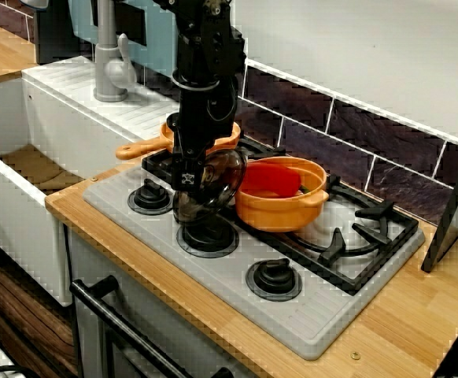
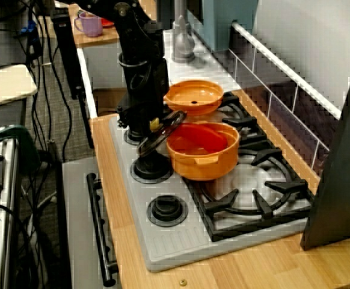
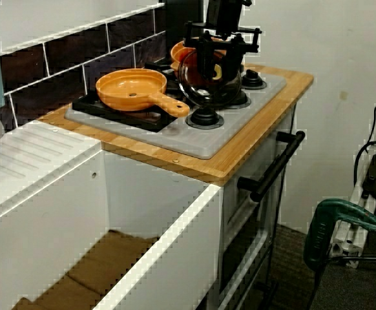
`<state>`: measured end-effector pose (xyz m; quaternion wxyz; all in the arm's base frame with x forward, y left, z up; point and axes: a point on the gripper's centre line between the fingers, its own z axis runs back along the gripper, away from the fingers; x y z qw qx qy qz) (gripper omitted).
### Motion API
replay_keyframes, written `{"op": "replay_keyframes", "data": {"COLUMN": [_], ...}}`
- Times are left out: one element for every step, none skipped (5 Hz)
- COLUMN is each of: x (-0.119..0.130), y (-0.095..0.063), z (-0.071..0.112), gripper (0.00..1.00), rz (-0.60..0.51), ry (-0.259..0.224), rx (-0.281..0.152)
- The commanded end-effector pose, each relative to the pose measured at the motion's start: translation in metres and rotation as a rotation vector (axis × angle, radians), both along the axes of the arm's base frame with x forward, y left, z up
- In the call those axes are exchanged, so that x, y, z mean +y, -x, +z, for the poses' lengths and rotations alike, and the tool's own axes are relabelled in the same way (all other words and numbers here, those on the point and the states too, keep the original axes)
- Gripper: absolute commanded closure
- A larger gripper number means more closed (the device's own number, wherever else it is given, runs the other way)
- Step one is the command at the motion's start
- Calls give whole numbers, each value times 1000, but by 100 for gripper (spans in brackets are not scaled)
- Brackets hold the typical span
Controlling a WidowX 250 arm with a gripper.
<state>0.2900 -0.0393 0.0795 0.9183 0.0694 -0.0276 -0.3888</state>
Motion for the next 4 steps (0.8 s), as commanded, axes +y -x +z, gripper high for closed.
{"op": "replay_keyframes", "data": {"x": [5, 9, 15, 20], "y": [-9, -9, -11, -15], "z": [13, 24, 37, 47], "gripper": [100, 100, 100, 100], "rz": [29, 34, 39, 44], "ry": [28, 51, 74, 82], "rx": [-30, -29, -26, -32]}}
